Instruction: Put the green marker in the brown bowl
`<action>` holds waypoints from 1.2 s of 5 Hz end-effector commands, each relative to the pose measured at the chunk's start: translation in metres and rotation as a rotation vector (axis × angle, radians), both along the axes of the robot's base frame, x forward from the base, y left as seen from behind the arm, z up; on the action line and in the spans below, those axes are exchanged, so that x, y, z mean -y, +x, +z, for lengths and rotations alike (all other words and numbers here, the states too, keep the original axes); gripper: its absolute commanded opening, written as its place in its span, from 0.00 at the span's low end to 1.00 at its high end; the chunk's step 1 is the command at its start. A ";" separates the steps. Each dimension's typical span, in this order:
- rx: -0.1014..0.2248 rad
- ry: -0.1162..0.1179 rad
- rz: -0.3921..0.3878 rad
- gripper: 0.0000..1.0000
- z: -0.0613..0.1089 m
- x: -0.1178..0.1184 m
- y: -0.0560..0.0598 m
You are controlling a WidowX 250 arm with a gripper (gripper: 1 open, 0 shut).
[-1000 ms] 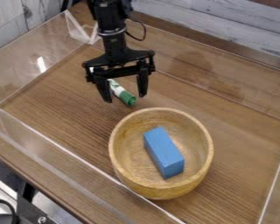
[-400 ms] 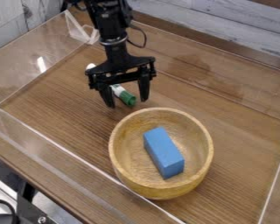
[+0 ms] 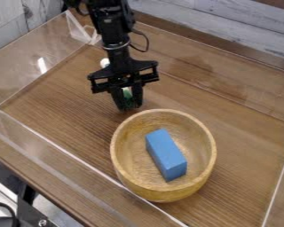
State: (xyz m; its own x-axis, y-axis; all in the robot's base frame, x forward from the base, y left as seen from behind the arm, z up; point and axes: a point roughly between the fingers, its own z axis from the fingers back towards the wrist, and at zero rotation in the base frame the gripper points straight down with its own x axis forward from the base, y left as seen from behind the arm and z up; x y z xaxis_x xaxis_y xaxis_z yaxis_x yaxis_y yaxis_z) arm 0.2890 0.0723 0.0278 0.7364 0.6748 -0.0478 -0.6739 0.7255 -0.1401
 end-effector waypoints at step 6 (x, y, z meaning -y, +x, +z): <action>0.094 0.051 -0.064 0.00 0.057 -0.005 0.006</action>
